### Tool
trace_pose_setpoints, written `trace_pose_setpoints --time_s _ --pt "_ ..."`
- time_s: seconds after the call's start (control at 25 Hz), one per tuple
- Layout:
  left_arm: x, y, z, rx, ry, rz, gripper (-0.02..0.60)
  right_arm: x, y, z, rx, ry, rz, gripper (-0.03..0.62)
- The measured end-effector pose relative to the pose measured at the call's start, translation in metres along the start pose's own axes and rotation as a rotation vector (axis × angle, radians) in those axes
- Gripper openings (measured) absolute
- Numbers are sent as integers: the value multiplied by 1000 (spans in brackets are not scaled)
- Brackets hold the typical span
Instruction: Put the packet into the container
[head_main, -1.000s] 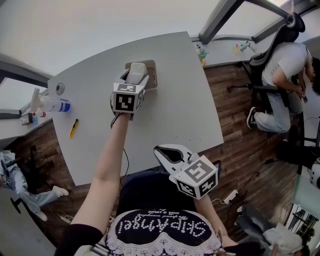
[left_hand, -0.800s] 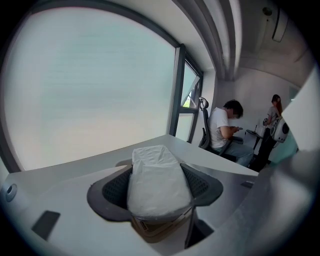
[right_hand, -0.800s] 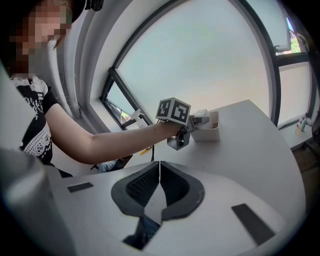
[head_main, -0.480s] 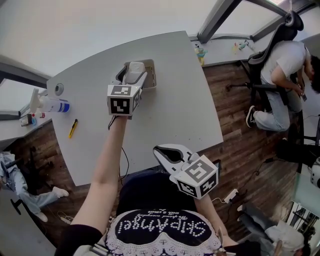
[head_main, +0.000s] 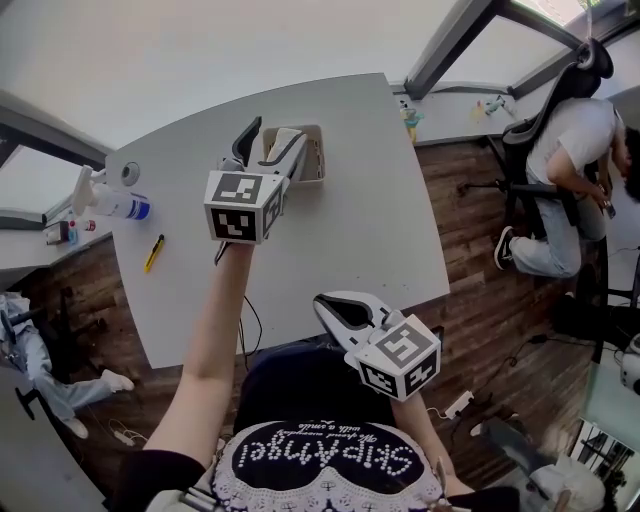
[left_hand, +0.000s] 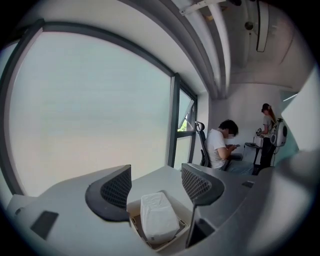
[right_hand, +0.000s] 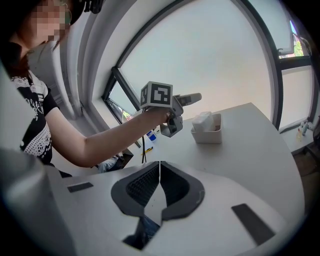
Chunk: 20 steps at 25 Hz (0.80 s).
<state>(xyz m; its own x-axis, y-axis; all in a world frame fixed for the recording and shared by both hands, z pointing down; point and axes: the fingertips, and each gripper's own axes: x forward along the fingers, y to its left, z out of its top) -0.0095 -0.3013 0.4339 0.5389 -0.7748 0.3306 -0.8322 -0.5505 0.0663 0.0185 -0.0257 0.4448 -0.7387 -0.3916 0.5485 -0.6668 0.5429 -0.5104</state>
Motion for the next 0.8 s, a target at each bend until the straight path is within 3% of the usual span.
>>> trace_pose_setpoints --time_s 0.36,0.48,0.6,0.8 --pt "-43 -13 59 65 -150 -16 299 -2 3 3 -28 -15 8 15" --pt "-55 -14 69 77 -181 2 227 -4 3 3 -29 -22 7 15" --pt "-63 -12 73 70 -197 14 197 -5 4 4 -34 -25 10 17" --pt "-73 -12 79 82 -215 47 54 -7 5 5 -52 -30 17 15"
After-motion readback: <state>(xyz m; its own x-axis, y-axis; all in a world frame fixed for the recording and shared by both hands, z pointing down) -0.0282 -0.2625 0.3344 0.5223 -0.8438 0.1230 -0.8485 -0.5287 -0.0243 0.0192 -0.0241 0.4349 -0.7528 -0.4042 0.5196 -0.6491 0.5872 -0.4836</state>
